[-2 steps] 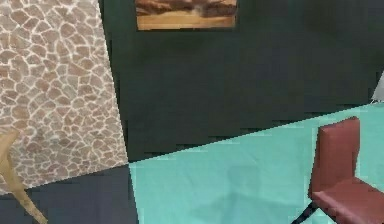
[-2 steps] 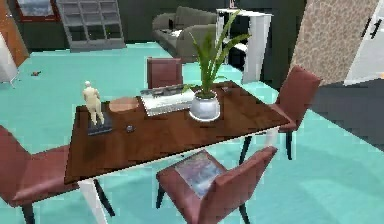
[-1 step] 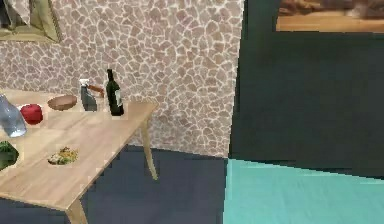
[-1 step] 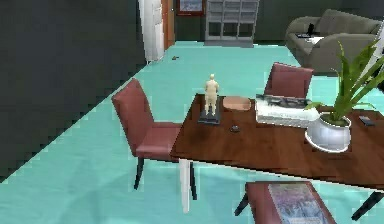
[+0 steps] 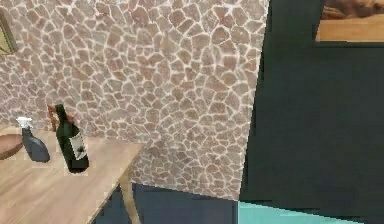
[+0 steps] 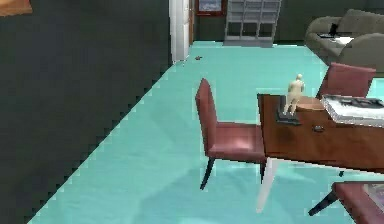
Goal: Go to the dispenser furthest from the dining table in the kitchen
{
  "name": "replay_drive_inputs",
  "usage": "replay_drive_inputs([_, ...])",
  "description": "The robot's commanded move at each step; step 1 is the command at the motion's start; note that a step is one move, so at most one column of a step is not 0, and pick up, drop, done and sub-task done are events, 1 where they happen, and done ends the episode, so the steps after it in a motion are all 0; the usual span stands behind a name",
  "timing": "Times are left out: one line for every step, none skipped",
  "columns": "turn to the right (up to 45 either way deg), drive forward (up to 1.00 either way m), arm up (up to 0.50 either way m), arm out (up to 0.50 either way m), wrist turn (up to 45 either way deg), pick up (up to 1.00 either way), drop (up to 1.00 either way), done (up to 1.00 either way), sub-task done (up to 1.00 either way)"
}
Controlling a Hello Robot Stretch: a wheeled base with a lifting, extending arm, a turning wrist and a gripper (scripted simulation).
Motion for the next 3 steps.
replay_drive_inputs([-45.0, 0.00, 0.00, 0.00, 0.0, 0.00, 0.00, 0.00, 0.00])
replay_drive_inputs([-45.0, 0.00, 0.00, 0.00, 0.0, 0.00, 0.00, 0.00, 0.00])
replay_drive_inputs([-45.0, 0.00, 0.00, 0.00, 0.0, 0.00, 0.00, 0.00, 0.00])
